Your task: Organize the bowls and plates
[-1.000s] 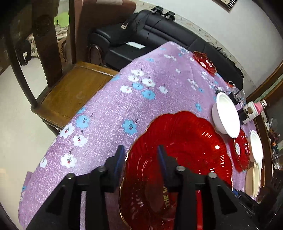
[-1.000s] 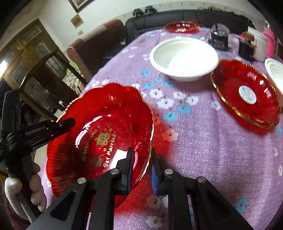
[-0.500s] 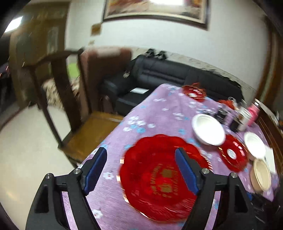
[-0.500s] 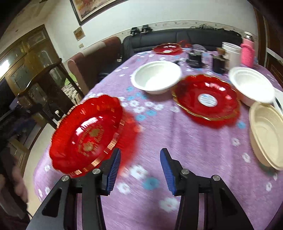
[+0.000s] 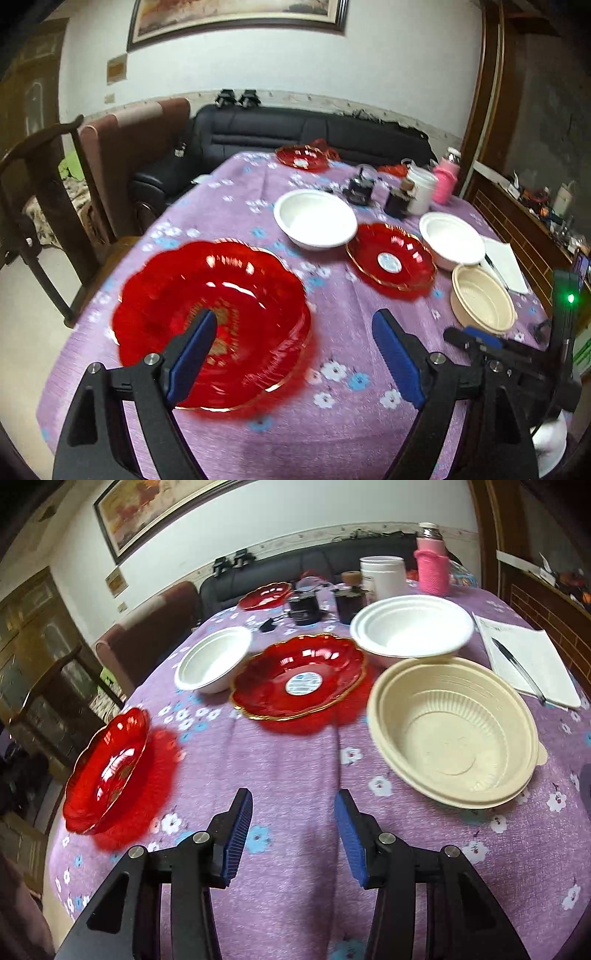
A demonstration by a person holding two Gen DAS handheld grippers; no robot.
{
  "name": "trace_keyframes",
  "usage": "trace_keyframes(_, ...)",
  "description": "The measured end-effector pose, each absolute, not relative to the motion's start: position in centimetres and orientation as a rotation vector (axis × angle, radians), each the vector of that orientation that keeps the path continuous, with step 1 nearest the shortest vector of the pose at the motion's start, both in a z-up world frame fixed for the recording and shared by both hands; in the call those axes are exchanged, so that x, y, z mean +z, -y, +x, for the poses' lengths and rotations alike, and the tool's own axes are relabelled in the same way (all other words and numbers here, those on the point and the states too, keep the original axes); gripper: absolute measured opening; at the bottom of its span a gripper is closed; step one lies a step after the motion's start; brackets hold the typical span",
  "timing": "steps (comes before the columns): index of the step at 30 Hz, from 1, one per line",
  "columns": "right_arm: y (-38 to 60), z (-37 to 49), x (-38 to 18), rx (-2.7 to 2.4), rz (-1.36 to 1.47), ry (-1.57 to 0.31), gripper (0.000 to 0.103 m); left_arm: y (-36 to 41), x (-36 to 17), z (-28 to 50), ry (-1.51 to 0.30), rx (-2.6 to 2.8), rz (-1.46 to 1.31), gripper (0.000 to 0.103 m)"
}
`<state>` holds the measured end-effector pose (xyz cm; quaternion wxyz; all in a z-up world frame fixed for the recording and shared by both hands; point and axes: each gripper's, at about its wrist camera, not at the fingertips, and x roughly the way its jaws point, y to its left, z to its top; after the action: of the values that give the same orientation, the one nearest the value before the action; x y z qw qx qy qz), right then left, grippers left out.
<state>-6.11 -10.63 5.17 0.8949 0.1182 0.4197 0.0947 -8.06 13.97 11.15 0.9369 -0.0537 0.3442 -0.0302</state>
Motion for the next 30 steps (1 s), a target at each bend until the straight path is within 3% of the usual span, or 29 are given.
trace_keyframes(8, 9.5, -3.1, 4.4, 0.236, 0.285, -0.883, 0.050, -14.4, 10.8, -5.2, -0.751, -0.061, -0.131, 0.085)
trace_keyframes(18, 5.6, 6.7, 7.9, 0.289, 0.366, -0.798, 0.051, -18.6, 13.3, 6.3, -0.827, -0.062, -0.294, 0.085)
trace_keyframes(30, 3.4, 13.8, 4.8, 0.298, 0.427, -0.827, 0.051, -20.7, 7.4, 17.3, -1.020, -0.045, -0.444, 0.085)
